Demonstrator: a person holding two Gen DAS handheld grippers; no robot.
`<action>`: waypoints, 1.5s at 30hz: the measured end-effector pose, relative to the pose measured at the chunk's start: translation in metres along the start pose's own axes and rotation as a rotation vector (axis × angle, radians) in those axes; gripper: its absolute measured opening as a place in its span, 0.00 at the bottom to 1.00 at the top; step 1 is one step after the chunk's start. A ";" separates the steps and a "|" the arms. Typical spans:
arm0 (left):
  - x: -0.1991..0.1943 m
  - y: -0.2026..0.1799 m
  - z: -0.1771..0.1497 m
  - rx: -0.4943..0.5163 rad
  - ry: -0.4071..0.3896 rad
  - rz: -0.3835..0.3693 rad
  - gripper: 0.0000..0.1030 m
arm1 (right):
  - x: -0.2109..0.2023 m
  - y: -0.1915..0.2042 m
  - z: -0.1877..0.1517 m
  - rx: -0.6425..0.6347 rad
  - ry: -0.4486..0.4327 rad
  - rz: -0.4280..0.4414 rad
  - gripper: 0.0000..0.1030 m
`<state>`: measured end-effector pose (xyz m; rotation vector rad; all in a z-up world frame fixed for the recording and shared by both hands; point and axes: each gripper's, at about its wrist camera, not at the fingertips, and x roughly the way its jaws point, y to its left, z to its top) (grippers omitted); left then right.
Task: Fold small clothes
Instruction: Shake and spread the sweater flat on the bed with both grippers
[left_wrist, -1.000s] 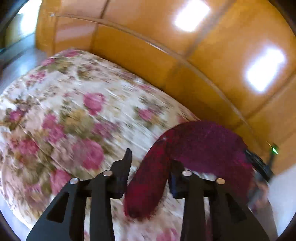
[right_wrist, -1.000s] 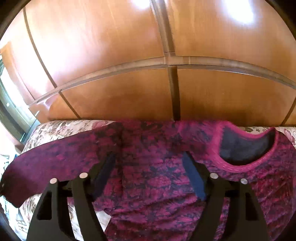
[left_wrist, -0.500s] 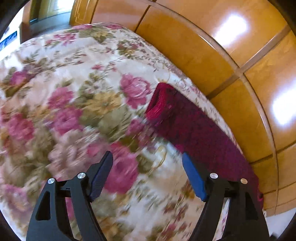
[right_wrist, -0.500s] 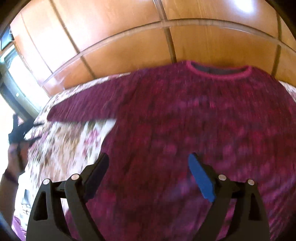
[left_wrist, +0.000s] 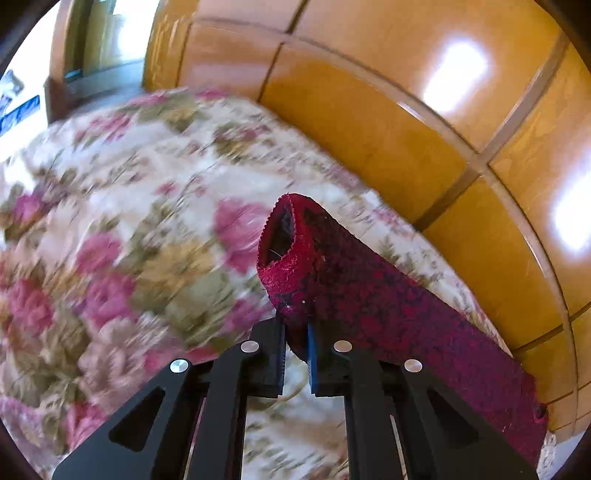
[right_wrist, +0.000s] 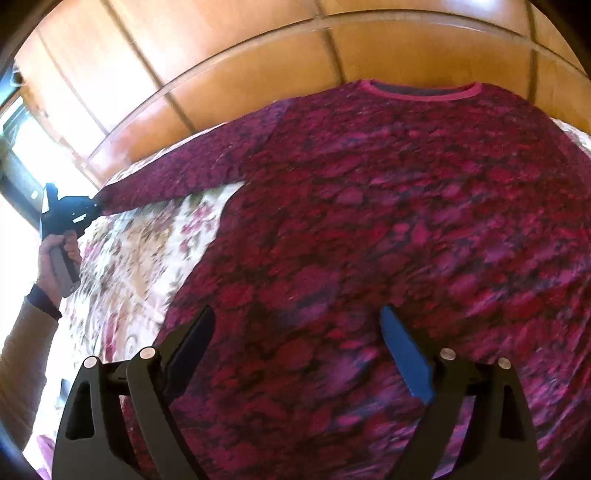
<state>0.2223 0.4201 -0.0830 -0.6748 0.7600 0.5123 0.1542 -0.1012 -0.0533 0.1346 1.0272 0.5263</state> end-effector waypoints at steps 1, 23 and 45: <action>0.002 0.006 -0.005 -0.004 0.014 0.011 0.08 | 0.001 0.002 -0.002 -0.008 -0.001 0.000 0.89; -0.142 -0.090 -0.259 0.465 0.372 -0.607 0.59 | -0.163 -0.163 -0.118 0.392 -0.139 -0.288 0.88; -0.172 -0.092 -0.327 0.533 0.326 -0.480 0.20 | -0.174 -0.157 -0.166 0.334 -0.065 -0.150 0.48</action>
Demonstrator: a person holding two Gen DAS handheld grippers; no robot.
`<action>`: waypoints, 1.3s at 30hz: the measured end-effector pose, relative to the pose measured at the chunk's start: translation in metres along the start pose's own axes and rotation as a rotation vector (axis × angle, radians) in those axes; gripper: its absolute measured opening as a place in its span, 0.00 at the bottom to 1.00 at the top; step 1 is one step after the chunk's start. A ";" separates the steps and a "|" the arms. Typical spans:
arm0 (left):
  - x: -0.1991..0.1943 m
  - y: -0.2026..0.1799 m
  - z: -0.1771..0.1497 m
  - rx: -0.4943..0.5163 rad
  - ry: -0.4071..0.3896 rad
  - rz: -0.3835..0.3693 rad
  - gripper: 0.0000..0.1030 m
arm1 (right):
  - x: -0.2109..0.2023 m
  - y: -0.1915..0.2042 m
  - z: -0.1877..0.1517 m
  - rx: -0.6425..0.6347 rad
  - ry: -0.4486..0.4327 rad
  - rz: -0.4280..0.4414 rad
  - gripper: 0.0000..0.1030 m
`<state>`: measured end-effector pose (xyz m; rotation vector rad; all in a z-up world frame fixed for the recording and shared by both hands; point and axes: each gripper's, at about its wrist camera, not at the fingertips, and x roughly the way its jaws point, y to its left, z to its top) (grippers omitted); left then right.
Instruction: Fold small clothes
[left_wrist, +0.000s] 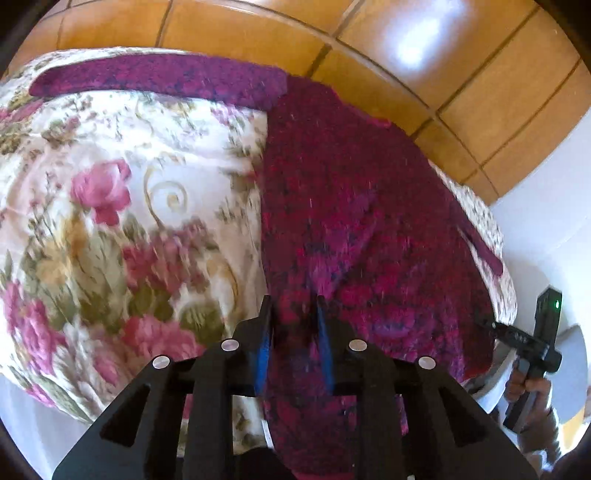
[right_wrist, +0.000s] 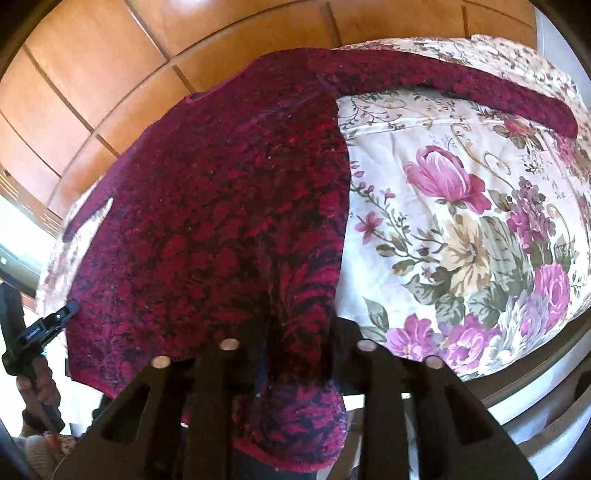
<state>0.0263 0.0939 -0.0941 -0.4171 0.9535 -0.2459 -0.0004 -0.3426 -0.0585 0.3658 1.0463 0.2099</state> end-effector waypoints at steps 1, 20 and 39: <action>-0.004 0.000 0.003 0.005 -0.011 0.007 0.25 | -0.005 -0.008 0.007 0.041 -0.029 0.015 0.54; 0.042 -0.050 0.062 0.098 -0.035 0.067 0.47 | 0.020 -0.244 0.165 0.983 -0.430 -0.018 0.42; 0.052 -0.041 0.080 0.048 -0.037 0.027 0.47 | 0.011 -0.053 0.264 0.104 -0.414 -0.202 0.09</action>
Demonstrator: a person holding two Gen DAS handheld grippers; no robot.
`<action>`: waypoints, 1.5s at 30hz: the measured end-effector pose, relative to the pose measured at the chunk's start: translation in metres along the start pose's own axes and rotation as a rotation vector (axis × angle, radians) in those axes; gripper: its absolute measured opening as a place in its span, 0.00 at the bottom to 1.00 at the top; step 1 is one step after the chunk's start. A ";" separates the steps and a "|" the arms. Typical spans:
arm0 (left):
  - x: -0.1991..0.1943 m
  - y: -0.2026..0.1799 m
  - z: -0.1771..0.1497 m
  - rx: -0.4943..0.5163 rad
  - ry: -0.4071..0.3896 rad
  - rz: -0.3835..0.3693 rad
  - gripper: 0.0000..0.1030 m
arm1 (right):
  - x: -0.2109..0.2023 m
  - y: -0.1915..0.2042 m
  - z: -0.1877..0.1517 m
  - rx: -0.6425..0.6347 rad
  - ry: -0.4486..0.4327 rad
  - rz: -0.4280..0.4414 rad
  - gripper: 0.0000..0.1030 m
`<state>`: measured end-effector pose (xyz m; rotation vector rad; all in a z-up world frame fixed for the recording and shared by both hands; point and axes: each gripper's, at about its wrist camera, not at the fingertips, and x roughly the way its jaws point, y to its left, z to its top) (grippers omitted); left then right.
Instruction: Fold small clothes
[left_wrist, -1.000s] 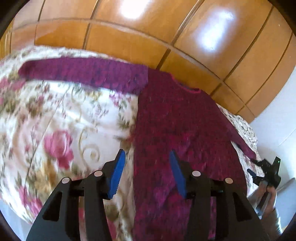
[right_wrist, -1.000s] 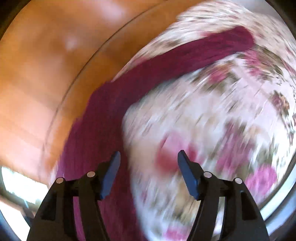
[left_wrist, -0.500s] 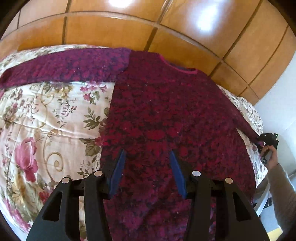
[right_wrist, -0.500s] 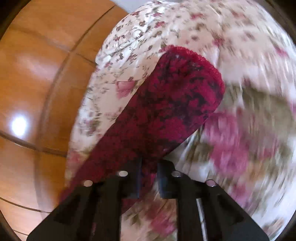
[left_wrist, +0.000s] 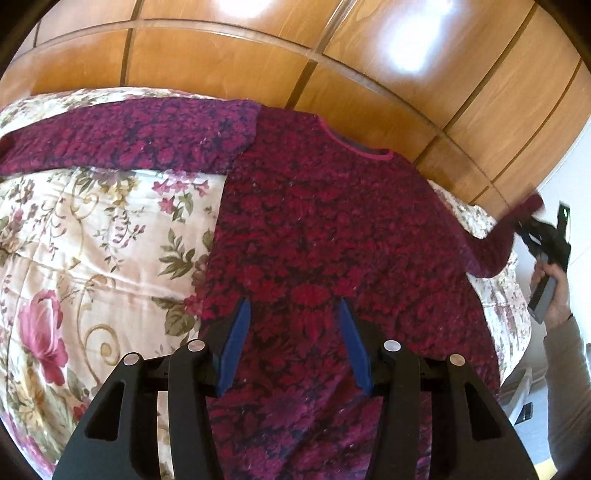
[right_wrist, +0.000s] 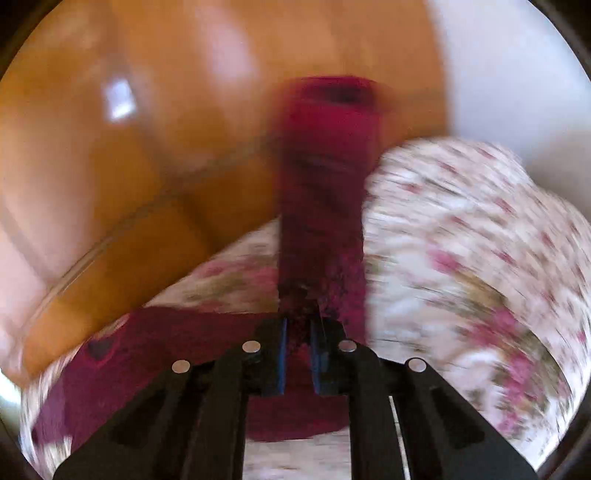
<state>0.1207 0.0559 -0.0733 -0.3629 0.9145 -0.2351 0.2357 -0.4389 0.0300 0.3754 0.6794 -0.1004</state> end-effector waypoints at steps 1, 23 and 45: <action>-0.001 0.000 0.002 -0.003 -0.003 -0.008 0.47 | 0.003 0.025 -0.002 -0.047 0.009 0.038 0.09; 0.037 0.012 0.094 -0.123 -0.045 -0.065 0.56 | -0.018 0.149 -0.096 -0.240 0.148 0.407 0.69; 0.086 0.001 0.157 -0.075 -0.067 0.002 0.02 | 0.022 0.058 -0.091 -0.007 0.196 0.280 0.67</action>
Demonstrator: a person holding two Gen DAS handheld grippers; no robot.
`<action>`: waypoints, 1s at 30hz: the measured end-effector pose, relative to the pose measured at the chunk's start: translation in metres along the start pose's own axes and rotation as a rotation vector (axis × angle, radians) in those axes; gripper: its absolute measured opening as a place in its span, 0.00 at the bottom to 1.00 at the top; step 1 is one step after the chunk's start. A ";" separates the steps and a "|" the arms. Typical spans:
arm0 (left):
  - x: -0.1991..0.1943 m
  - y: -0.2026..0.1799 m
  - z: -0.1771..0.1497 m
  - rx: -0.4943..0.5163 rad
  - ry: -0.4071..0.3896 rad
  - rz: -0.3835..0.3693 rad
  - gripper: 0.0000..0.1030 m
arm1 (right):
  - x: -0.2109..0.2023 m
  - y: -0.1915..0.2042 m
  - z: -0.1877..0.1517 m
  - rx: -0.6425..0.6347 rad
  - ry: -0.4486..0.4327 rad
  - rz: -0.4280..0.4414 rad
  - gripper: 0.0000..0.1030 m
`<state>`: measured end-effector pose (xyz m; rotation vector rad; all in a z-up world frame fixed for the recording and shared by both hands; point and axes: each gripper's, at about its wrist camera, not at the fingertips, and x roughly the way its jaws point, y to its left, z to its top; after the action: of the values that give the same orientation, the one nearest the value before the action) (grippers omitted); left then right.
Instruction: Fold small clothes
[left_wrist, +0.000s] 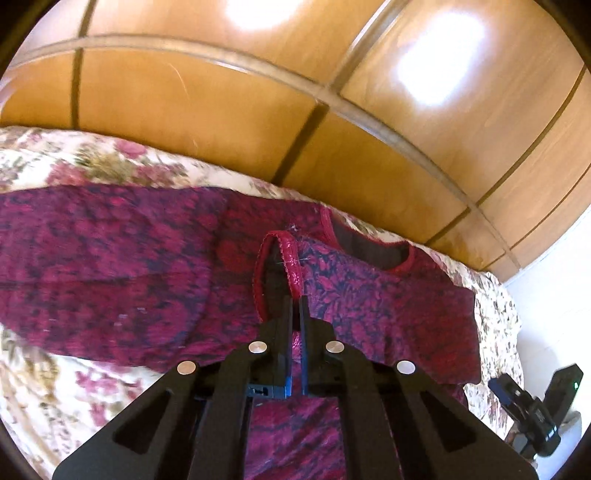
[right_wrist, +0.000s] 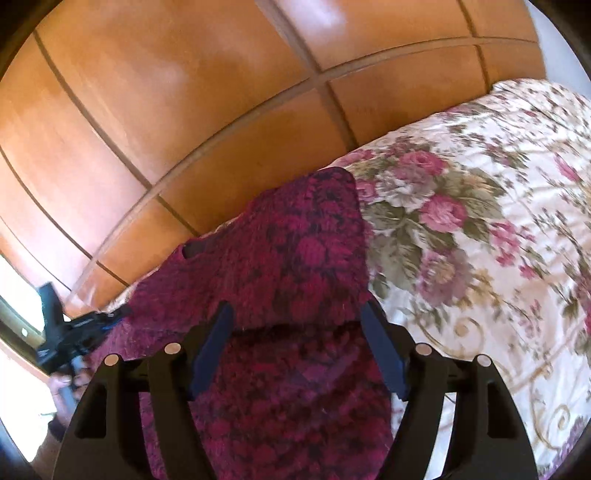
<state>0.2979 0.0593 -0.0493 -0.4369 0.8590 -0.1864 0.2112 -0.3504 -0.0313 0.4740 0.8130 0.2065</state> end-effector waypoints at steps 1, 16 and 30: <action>-0.004 0.003 -0.001 0.006 -0.007 0.012 0.02 | 0.010 0.005 0.002 -0.020 0.014 -0.018 0.66; 0.029 0.016 -0.028 0.072 0.076 0.199 0.08 | 0.080 0.020 -0.006 -0.209 0.090 -0.289 0.64; -0.066 0.070 -0.059 -0.091 -0.086 0.244 0.53 | 0.043 0.080 -0.055 -0.309 0.060 -0.228 0.76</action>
<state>0.2096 0.1260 -0.0684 -0.4177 0.8303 0.0964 0.1999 -0.2475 -0.0533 0.0830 0.8692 0.1324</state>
